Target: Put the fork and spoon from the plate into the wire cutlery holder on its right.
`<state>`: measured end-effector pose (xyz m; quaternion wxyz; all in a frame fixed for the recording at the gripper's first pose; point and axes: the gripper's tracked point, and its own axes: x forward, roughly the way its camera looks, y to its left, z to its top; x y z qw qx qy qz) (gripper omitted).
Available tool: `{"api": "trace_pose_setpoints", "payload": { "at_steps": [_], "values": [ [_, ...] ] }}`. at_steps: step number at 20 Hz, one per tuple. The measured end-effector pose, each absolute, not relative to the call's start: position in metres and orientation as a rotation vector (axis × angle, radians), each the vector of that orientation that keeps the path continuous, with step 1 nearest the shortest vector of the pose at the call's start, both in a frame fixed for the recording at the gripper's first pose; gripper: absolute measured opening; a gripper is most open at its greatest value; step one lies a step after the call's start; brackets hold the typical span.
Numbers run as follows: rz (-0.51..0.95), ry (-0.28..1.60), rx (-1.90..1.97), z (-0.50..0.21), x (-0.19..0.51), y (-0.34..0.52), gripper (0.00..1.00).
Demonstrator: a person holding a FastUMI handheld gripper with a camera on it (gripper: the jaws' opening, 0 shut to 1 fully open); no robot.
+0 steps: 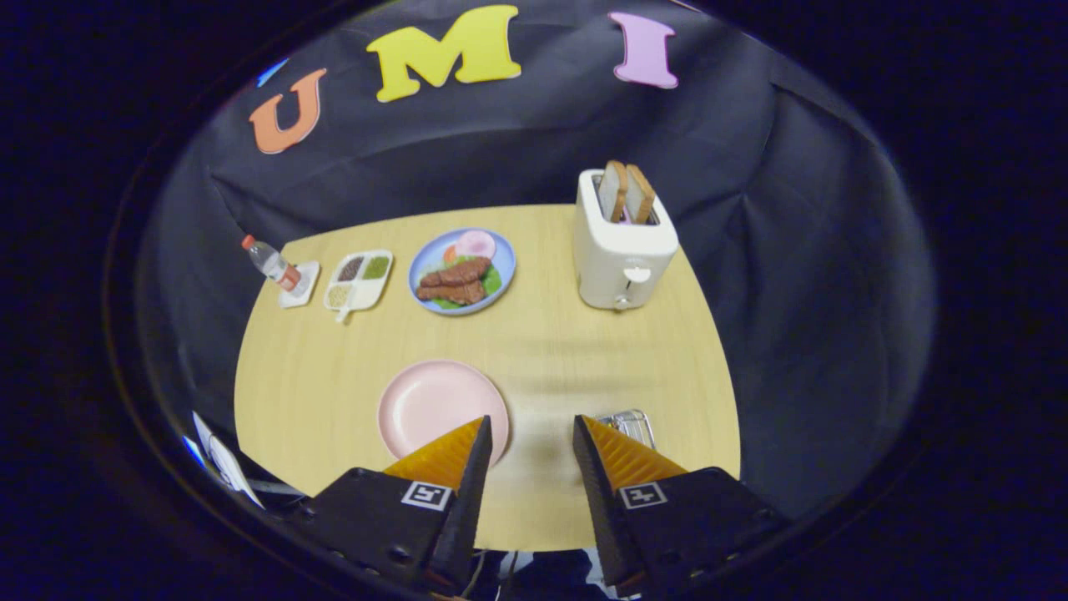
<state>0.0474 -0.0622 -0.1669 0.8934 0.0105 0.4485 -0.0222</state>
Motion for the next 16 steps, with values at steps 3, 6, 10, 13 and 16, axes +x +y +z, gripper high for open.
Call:
{"api": "trace_pose_setpoints", "payload": {
  "at_steps": [3,6,10,13,16],
  "values": [
    [-0.019,0.742,0.014,-0.124,0.041,-0.027,0.69],
    [0.018,0.587,-0.004,-0.089,0.024,0.004,0.84],
    [0.003,0.374,-0.024,-0.039,0.003,0.029,0.96],
    [0.005,0.249,-0.004,-0.013,-0.018,0.047,0.96],
    [-0.006,0.154,0.003,0.008,-0.037,0.057,0.96]
  ]
}}
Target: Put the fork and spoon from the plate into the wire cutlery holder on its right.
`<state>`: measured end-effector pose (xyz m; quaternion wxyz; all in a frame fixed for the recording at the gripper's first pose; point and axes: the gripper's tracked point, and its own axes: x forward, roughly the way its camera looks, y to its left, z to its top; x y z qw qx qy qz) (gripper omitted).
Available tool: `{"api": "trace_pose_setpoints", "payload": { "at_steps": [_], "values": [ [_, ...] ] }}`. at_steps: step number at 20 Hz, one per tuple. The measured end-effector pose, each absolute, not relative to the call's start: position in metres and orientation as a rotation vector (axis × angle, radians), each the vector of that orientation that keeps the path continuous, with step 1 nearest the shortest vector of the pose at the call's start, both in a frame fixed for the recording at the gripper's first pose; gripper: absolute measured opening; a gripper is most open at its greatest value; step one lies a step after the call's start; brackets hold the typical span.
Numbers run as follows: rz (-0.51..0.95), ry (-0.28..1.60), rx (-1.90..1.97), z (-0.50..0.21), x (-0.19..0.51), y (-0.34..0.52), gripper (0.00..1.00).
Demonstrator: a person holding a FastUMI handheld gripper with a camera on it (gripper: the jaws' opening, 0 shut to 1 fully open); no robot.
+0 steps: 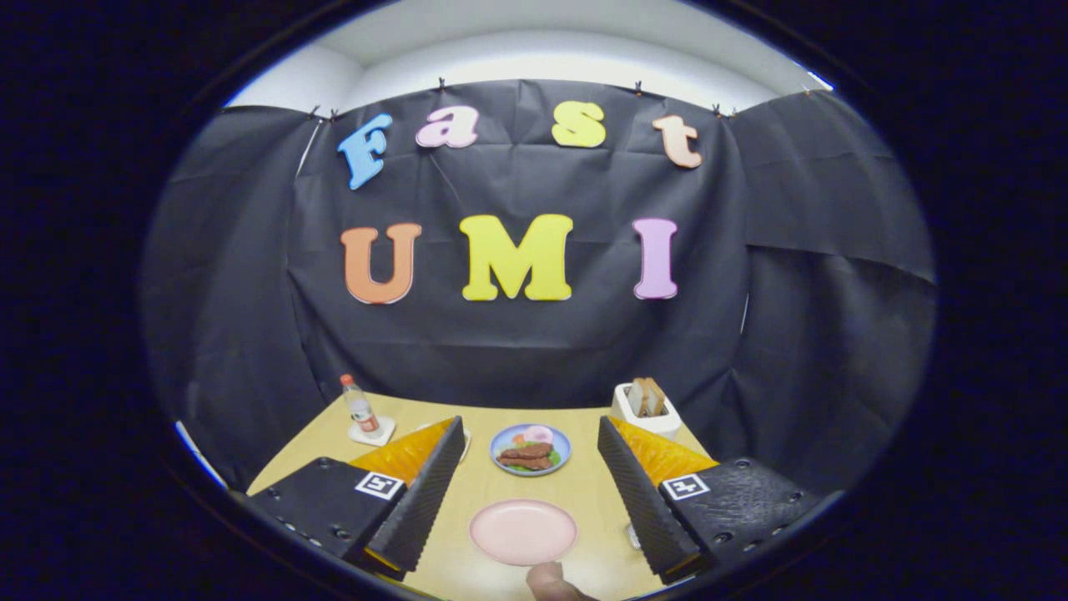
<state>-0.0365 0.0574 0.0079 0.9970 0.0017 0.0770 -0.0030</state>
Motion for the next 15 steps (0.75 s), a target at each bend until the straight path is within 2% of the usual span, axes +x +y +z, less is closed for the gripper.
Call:
{"api": "trace_pose_setpoints", "payload": {
  "at_steps": [4,15],
  "values": [
    [-0.013,0.049,-0.067,0.025,-0.058,0.072,0.96],
    [-0.056,0.023,-0.078,0.034,-0.080,0.088,0.96]
  ]
}}
